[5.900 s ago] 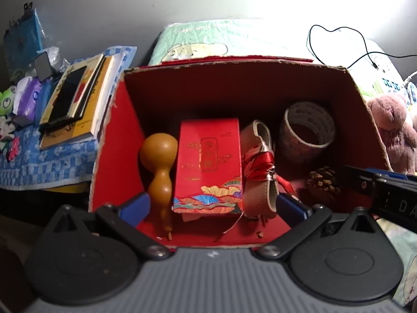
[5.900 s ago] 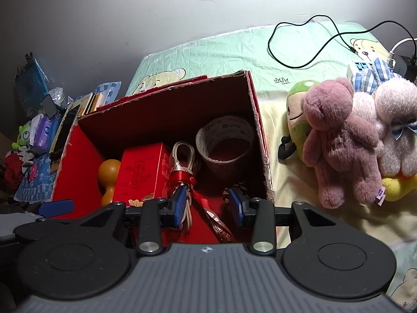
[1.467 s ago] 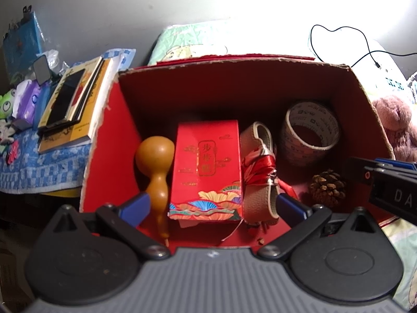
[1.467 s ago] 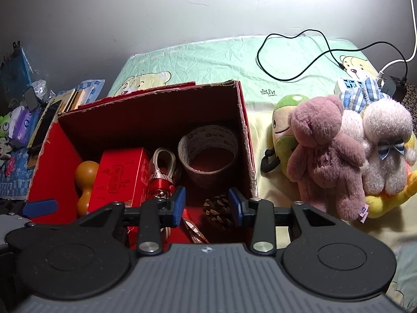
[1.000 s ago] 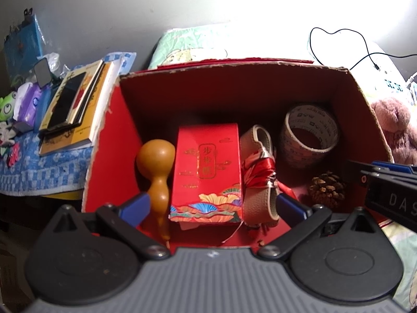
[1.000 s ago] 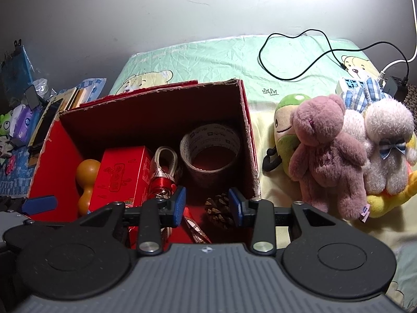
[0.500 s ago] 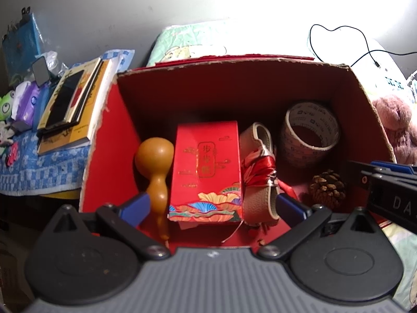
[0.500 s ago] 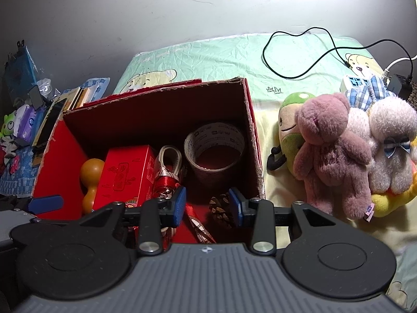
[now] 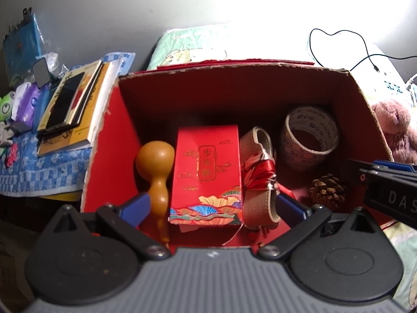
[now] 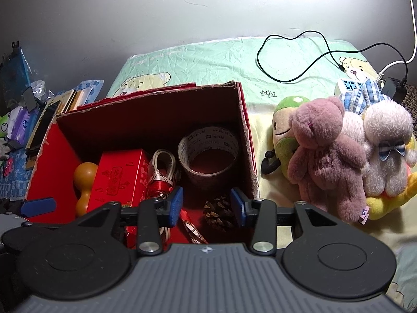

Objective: Organize objects

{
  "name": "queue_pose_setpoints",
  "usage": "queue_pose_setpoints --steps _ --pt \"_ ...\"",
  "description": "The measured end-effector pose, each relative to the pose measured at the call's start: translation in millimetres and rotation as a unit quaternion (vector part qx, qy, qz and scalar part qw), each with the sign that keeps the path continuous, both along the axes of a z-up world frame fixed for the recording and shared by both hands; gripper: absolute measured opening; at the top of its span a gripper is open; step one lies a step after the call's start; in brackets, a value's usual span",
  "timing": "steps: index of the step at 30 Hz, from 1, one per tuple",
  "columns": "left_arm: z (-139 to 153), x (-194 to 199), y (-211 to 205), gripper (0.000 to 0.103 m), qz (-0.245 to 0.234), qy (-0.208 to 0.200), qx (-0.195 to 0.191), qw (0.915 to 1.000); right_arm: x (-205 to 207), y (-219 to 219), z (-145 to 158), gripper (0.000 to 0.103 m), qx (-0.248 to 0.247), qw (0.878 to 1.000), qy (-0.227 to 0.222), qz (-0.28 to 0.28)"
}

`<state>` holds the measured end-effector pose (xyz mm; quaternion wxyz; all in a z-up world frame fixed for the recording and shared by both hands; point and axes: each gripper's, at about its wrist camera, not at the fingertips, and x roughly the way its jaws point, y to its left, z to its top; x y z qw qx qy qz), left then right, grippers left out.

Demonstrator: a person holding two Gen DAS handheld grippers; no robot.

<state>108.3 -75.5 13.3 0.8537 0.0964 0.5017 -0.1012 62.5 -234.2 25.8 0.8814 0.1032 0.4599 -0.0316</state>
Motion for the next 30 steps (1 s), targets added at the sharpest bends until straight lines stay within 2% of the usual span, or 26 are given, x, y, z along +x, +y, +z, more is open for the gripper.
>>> queue_pose_setpoints --steps 14,30 --pt "-1.7 -1.0 1.9 0.102 0.002 0.0 -0.003 1.0 0.7 1.5 0.3 0.044 -0.013 1.0 0.0 -0.002" --pt "-1.3 -4.7 -0.5 0.102 0.002 -0.017 0.01 0.9998 -1.0 1.5 0.1 0.047 -0.001 1.0 0.001 -0.004"
